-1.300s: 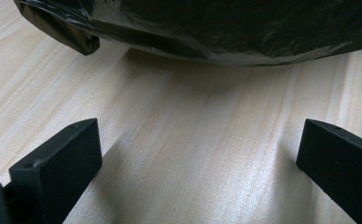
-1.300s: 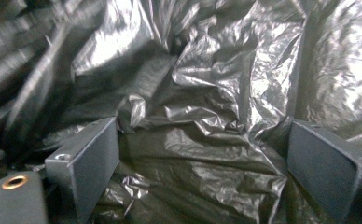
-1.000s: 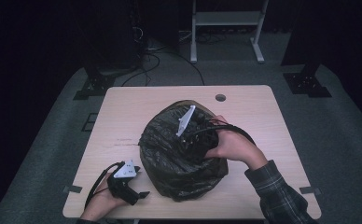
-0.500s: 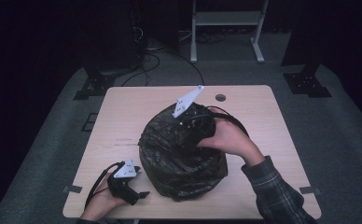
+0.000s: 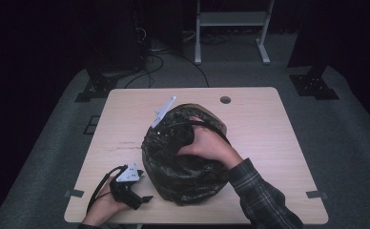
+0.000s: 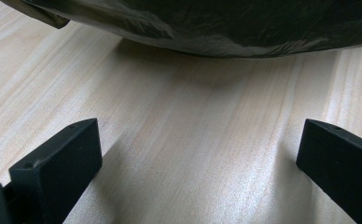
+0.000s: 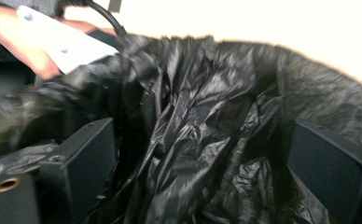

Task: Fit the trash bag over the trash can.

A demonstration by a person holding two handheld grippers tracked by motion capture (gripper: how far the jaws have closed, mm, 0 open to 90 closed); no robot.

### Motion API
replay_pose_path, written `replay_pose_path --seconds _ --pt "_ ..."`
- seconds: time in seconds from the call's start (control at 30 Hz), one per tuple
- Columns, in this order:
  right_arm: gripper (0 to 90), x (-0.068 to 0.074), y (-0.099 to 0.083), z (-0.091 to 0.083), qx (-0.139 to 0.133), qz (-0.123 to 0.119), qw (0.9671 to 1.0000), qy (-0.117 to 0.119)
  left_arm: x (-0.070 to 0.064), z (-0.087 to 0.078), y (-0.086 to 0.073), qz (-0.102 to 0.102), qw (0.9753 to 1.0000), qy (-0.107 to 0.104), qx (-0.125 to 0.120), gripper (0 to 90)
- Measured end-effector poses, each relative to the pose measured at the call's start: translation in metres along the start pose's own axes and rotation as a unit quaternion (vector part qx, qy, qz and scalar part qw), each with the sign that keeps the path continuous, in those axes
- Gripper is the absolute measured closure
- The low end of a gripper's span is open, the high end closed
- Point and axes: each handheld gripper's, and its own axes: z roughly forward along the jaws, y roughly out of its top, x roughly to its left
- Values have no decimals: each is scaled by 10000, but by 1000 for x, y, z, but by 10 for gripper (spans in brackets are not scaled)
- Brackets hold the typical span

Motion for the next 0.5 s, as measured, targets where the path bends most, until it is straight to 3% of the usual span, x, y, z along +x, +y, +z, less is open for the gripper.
replay_pose_path --seconds 0.07,0.1,0.17,0.27,0.37,0.43,0.47,0.5 --pt "64 -2 -4 13 282 82 9996 40 0 0 0 1 10000 0 2 0" --pt "64 -2 -4 13 282 82 9996 40 0 0 0 1 10000 0 2 0" --pt "27 -3 -5 22 613 153 9980 49 0 0 0 1 10000 0 2 0" --pt "26 -3 -6 27 810 168 9966 20 0 0 0 1 10000 -1 2 0" --pt "26 -2 -6 23 717 153 9973 9 0 0 0 0 10000 -1 2 0" --pt "26 -1 -4 8 413 145 9990 40 0 0 0 1 10000 -1 1 0" --pt "26 -1 -4 8 413 145 9990 40 0 0 0 -2 10000 1 -2 0" --pt "26 -2 -3 -6 212 167 9996 19 0 0 0 -1 10000 1 -2 0"
